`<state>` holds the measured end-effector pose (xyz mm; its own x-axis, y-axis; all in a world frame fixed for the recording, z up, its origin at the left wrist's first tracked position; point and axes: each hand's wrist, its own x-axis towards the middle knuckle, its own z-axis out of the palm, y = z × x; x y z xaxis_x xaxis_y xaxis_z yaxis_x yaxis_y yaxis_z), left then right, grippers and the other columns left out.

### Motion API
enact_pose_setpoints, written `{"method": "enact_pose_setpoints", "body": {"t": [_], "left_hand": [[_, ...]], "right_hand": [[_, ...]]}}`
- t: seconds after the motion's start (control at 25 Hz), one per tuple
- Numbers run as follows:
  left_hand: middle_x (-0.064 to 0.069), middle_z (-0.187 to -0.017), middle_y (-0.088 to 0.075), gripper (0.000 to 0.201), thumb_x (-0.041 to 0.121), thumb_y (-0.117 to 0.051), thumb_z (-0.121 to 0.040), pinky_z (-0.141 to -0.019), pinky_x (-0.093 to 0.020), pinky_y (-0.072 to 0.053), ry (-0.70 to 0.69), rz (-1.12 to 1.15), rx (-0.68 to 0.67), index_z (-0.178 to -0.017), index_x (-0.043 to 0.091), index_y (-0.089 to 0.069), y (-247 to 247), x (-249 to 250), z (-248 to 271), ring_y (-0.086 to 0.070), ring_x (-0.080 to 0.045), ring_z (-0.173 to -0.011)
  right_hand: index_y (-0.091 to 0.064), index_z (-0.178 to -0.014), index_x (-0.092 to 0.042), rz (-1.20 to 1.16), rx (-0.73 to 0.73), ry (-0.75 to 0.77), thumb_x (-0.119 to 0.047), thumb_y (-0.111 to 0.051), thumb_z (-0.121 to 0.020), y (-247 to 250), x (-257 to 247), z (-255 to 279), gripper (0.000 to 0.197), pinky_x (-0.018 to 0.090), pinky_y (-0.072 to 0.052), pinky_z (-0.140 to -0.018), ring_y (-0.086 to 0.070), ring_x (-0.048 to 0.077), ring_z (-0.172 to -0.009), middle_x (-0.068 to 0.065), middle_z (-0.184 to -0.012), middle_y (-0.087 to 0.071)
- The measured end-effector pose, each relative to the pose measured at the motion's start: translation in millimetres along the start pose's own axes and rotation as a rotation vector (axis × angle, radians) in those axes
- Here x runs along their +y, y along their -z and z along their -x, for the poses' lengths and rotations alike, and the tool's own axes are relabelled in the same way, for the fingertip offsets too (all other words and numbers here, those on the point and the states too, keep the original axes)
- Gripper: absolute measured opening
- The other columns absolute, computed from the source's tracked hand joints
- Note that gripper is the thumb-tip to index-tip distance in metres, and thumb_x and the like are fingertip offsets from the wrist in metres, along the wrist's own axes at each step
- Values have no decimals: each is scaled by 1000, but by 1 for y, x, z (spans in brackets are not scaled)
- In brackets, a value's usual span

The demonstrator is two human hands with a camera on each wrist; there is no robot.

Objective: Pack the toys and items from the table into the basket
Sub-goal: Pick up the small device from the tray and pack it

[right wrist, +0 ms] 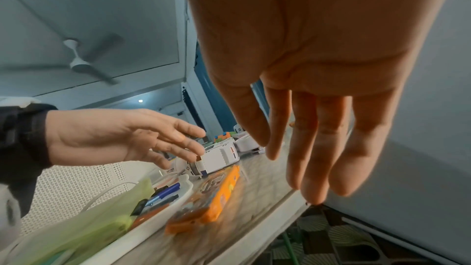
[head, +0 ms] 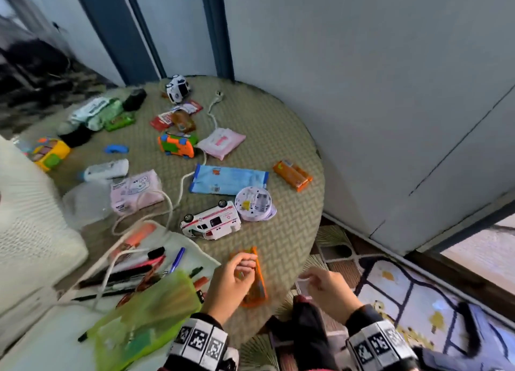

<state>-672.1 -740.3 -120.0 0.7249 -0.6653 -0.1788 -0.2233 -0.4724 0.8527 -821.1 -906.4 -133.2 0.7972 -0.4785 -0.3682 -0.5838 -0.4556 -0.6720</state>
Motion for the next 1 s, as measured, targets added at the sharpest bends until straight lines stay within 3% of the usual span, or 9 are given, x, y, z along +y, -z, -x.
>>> {"method": "enact_pose_setpoints", "body": {"t": [0.08, 0.16, 0.28, 0.36, 0.52, 0.68, 0.84, 0.92, 1.0], "left_hand": [[14, -99, -69, 24, 5, -63, -84, -76, -10, -47, -15, 8, 102, -99, 24, -66, 0, 3, -23, -62, 3, -93], [16, -103, -66, 24, 21, -68, -81, -87, -20, -47, -81, -30, 222, -101, 32, -63, 0, 3, -44, -61, -1, -98], [22, -104, -59, 38, 47, -64, -72, -84, -27, -47, -187, -137, 408, -108, 38, -57, -5, 6, -77, -57, -3, -99], [21, -114, -57, 56, 58, -64, -66, -94, -31, -40, -172, -226, 485, -115, 31, -57, -11, 10, -102, -52, -4, -115], [12, -146, -38, 89, 67, -69, -59, -114, -40, -2, 129, -389, 310, -136, 33, -41, -18, 16, -139, -20, -15, -145], [10, -160, -6, 116, 67, -72, -63, -108, -39, 24, 319, -544, 131, -152, 29, -9, -19, 21, -168, 9, -10, -147], [7, -156, -18, 123, 65, -76, -57, -101, -37, 32, 360, -602, 74, -151, 25, -9, -20, 15, -176, -6, -8, -146], [10, -148, -30, 115, 58, -80, -56, -103, -34, 29, 346, -575, 113, -148, 27, -18, -18, 18, -176, -19, -6, -142], [13, -136, -40, 107, 57, -82, -53, -108, -33, 18, 299, -489, 191, -142, 29, -30, -15, 23, -172, -32, -6, -134]], "right_hand": [[-67, -103, -12, -4, -32, 37, -4, -51, -87, 16, -2, -35, 24, 11, -41, -66, -57, -6, -61, -11, -73, -60], [-68, -103, -13, 20, -56, 88, -5, -53, -87, 31, -3, -64, 24, 10, -41, -64, -56, -8, -57, -13, -74, -59], [-67, -103, -15, 86, -158, 172, -7, -51, -88, 60, -9, -107, 23, 12, -42, -69, -55, 1, -67, -16, -80, -58], [-66, -104, -15, 119, -215, 228, -7, -49, -89, 80, -15, -134, 24, 18, -44, -75, -56, 7, -74, -14, -80, -58], [-65, -105, -16, 193, -298, 293, -7, -47, -90, 106, -18, -176, 25, 14, -38, -67, -52, 2, -73, -9, -87, -61], [-65, -104, -17, 179, -342, 297, -5, -46, -91, 115, -16, -202, 25, 3, -38, -62, -50, -4, -70, -20, -81, -55], [-65, -99, -19, 142, -365, 299, -3, -48, -90, 114, -14, -216, 25, 4, -38, -62, -50, -5, -69, -13, -81, -59], [-63, -94, -22, 125, -376, 292, -3, -49, -89, 109, -14, -225, 24, 6, -39, -60, -51, -2, -67, -6, -82, -62], [-64, -96, -19, 116, -382, 293, -3, -50, -89, 103, -16, -231, 22, 7, -40, -61, -52, -2, -65, -12, -80, -59]]}}
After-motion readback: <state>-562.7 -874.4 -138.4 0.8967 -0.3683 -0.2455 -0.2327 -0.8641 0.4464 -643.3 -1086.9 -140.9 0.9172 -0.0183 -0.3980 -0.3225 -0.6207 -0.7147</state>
